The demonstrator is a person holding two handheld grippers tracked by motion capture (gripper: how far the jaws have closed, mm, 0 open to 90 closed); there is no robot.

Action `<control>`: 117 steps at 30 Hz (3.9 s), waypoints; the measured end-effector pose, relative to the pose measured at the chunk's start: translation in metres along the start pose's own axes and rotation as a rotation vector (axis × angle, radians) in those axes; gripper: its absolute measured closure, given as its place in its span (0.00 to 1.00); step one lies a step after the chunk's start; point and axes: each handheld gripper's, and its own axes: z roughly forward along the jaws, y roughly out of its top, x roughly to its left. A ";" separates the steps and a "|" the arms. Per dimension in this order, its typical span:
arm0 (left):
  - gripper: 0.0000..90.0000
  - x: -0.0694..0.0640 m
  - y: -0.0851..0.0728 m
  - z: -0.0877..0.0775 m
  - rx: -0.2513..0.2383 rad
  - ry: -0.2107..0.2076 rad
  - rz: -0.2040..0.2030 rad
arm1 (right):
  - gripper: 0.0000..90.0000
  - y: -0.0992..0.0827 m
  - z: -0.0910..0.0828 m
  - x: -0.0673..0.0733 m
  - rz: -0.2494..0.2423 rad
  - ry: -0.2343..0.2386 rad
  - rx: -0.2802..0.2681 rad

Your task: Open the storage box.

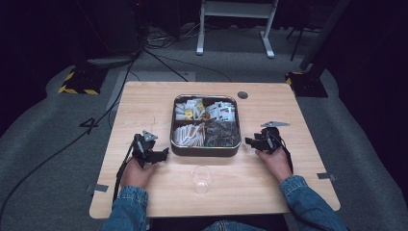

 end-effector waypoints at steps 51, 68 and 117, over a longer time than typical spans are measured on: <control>0.19 -0.001 0.001 0.001 0.000 0.013 -0.011 | 0.50 0.099 -0.058 0.056 -0.218 0.148 -0.287; 0.19 -0.001 0.001 0.001 0.000 0.013 -0.011 | 0.47 0.118 -0.023 0.085 -0.133 0.091 -0.214; 0.19 -0.001 0.001 0.001 -0.001 0.014 -0.009 | 0.64 0.121 0.077 0.132 -0.182 0.014 0.039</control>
